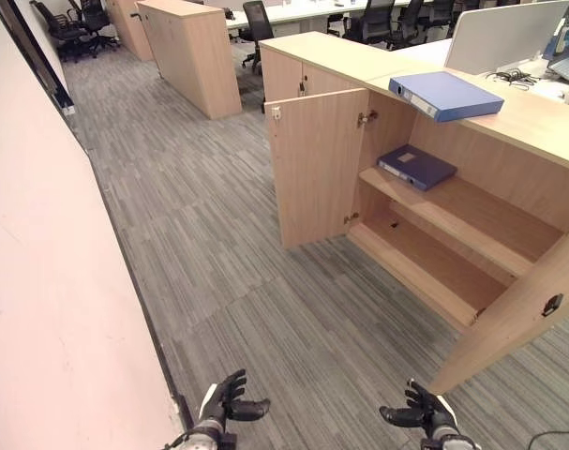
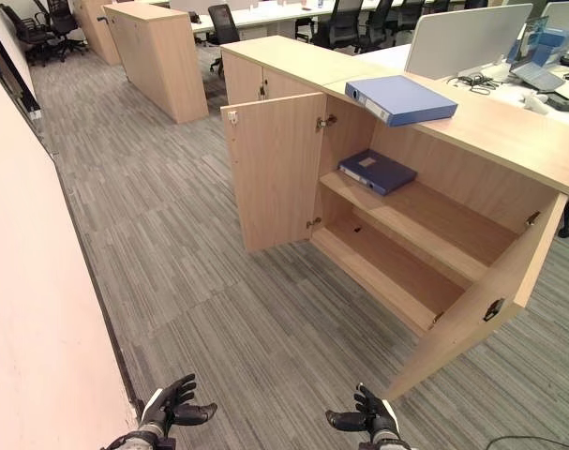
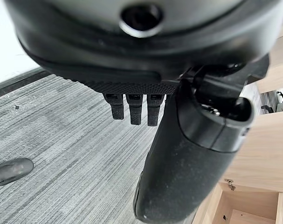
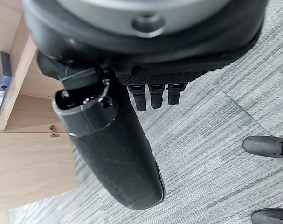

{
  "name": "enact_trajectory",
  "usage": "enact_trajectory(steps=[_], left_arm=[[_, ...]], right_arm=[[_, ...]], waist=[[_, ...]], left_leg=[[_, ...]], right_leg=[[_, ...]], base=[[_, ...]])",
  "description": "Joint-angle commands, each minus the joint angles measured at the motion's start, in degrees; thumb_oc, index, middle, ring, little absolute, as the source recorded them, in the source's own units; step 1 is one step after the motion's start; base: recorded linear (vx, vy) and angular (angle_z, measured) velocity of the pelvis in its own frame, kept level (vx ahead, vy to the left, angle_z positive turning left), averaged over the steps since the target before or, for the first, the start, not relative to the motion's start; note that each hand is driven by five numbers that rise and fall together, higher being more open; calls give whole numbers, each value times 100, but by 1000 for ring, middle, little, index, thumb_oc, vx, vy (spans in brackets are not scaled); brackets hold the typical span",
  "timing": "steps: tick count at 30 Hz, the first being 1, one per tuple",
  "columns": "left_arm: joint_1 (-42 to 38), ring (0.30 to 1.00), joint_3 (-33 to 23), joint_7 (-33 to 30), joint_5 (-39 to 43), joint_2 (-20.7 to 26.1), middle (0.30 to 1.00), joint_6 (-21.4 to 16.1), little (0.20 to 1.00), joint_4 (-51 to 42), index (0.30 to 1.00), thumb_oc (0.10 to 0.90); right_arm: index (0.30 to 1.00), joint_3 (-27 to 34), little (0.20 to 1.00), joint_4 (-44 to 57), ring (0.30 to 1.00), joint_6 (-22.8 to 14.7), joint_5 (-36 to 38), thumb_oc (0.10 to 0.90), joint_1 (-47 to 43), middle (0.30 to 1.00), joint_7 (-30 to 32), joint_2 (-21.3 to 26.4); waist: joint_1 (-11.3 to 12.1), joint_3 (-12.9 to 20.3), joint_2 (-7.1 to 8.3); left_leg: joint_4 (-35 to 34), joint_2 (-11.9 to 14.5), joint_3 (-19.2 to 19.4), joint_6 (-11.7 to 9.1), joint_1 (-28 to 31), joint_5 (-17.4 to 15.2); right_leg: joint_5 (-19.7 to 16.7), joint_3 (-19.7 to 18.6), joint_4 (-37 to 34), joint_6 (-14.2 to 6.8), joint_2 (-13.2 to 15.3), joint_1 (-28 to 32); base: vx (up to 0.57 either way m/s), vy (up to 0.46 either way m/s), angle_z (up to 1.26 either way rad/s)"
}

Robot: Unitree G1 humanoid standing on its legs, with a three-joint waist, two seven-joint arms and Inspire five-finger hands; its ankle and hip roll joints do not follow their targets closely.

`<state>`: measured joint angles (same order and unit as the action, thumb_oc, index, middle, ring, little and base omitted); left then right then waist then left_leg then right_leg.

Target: Put the empty folder in the office cabinet

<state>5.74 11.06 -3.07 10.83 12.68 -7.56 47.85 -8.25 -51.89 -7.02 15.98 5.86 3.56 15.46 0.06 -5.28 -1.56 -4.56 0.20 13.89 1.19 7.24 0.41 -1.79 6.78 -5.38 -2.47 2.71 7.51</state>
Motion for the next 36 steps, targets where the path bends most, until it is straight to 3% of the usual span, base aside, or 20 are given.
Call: enact_trajectory(steps=[1,36], left_arm=[[-427,900,12,17,-85,183,900,-328,900,-42,900,800],[-429,900,-123,-98,-2,153,900,-288,900,436,900,800]], right_arm=[[900,5,900,85,900,-249,55,800,-344,900,27,187],[900,-28,900,-311,900,-127,114,800,-309,900,-36,194]], waist=[[9,51,241],[19,-38,151]], left_leg=[[-44,597,-168,-746,341,-212],[-44,721,-284,-852,317,-105]], right_leg=[[287,-127,38,-694,509,133],[400,-44,38,-588,354,182]], base=[[0,0,0],[-2,-10,0]])
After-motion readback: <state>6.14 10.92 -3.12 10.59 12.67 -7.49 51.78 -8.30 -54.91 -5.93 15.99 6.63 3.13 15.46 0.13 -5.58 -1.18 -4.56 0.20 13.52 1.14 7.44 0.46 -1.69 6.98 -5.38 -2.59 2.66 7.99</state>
